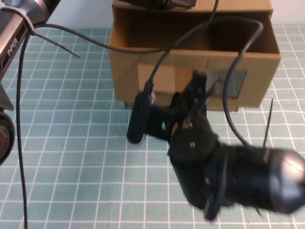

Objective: Open the shoe box
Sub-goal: 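Pull the top drawer of the cardboard box fully open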

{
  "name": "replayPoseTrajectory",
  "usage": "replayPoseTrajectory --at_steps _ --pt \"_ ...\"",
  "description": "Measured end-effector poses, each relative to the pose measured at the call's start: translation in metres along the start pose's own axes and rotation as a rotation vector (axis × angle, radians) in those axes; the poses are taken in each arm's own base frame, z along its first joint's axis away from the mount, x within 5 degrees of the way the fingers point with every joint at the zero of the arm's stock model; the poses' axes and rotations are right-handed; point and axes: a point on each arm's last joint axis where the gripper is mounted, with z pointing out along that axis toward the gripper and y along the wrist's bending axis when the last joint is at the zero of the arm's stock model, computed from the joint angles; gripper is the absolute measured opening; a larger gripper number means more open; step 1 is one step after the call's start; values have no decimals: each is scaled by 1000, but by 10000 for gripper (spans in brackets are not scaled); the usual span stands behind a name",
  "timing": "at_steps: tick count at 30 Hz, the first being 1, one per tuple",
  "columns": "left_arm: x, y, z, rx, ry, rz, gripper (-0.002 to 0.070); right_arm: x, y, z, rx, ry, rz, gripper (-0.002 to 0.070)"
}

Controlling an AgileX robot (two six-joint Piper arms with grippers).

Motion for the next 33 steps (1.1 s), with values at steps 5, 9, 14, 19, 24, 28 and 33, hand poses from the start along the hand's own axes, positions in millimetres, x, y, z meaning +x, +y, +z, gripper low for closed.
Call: replayPoseTrajectory --at_steps 5,9,14,19,24,28,33 --pt "0 1 -1 -1 -1 -1 -5 1 13 -38 -54 -22 54 82" --pt "0 1 -1 -2 -1 -1 -5 2 15 -48 -52 -17 72 82" --pt "0 1 -1 -2 -1 1 -5 2 14 -48 -46 -18 85 82" --pt "0 1 -1 -4 -4 4 -5 1 16 -49 -79 -8 204 254" --pt "-4 5 -2 -31 -49 -7 -5 -7 11 -60 -118 -21 244 581" --pt "-10 17 -12 -56 -120 -64 -5 -16 5 -86 -204 -148 172 661" --pt "-18 26 -33 -63 -191 -102 -5 -19 -18 -127 -348 -343 250 675"
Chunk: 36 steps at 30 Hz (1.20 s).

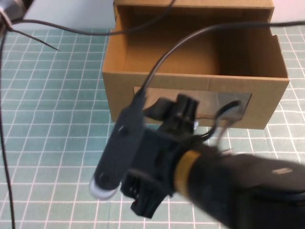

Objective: Open the shoe box
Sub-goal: 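Pull the top drawer of the cardboard box fully open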

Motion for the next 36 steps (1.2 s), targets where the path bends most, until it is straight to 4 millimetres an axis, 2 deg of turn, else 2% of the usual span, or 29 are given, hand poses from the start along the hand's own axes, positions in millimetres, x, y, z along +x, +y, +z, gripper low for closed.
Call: replayPoseTrajectory --at_steps 3,6,9,13,14,17,20,23,27,30,36 --pt "-15 -12 -22 -9 -45 29 -5 -5 -19 -29 -1 -76 89 653" --pt "-33 -38 -55 -1 -89 81 -5 -3 -41 -57 43 -113 170 593" --pt "-44 -62 -92 3 -97 132 -5 3 -63 -85 107 -125 228 456" --pt "-44 -87 -139 -58 1 196 -5 23 -92 -124 197 -104 319 157" --pt "-44 -93 -150 -99 21 201 -5 28 -99 -133 221 -93 342 100" --pt "-37 -105 -174 -217 59 200 -5 45 -113 -155 275 -59 394 22" --pt "-26 -123 -195 -260 79 207 -5 58 -122 -171 308 -31 419 -3" --pt "-8 -147 -219 -268 87 244 -5 70 -130 -186 326 -26 455 -9" --pt "30 -167 -243 -279 134 276 -5 83 -138 -206 311 -71 512 -11" --pt "73 -169 -252 -304 197 250 -5 96 -142 -220 300 -72 539 -11" --pt "163 -161 -269 -446 111 244 -5 116 -139 -231 247 -58 535 -13"
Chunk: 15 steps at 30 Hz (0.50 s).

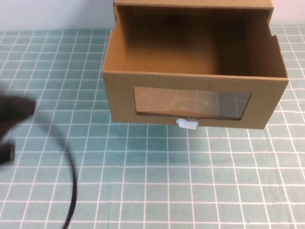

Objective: Open the shoe box
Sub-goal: 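Pull the top drawer of the cardboard box fully open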

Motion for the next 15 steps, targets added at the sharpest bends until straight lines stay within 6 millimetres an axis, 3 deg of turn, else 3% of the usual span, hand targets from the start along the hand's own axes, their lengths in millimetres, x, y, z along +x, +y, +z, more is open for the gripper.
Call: replayPoseTrajectory --at_steps 3,6,10,15 --pt "45 -3 0 -79 -57 0 -5 17 1 2 -7 24 -28 -13" --pt "72 -6 -6 -141 -182 -4 -5 35 2 5 -3 48 -53 -13" --pt "92 -10 -14 -190 -297 2 -5 52 6 10 -14 84 -74 -13" --pt "100 -14 -20 -197 -346 9 -5 59 13 11 -88 135 -48 -13"
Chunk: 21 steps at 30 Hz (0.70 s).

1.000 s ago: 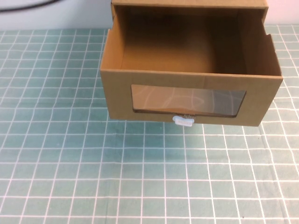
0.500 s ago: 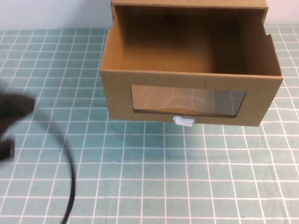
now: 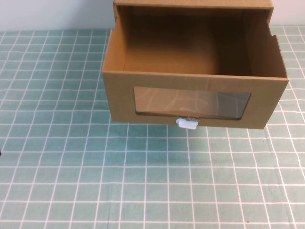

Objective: Open the shoe box
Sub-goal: 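Pull the top drawer of the cardboard box fully open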

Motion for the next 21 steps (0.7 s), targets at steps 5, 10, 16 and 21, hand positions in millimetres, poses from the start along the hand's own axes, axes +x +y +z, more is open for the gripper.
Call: replayPoseTrajectory --at_steps 5,10,16,21 --pt "0 0 0 3 0 -5 -5 3 6 0 -70 36 25 -13" --pt "0 0 0 3 0 -5 -5 5 11 -1 -118 61 41 -13" --pt "8 -1 -2 -8 -24 -9 -5 7 14 -1 -156 81 55 -13" --pt "39 -2 -14 -58 -103 32 -5 8 16 -2 -171 89 60 -13"
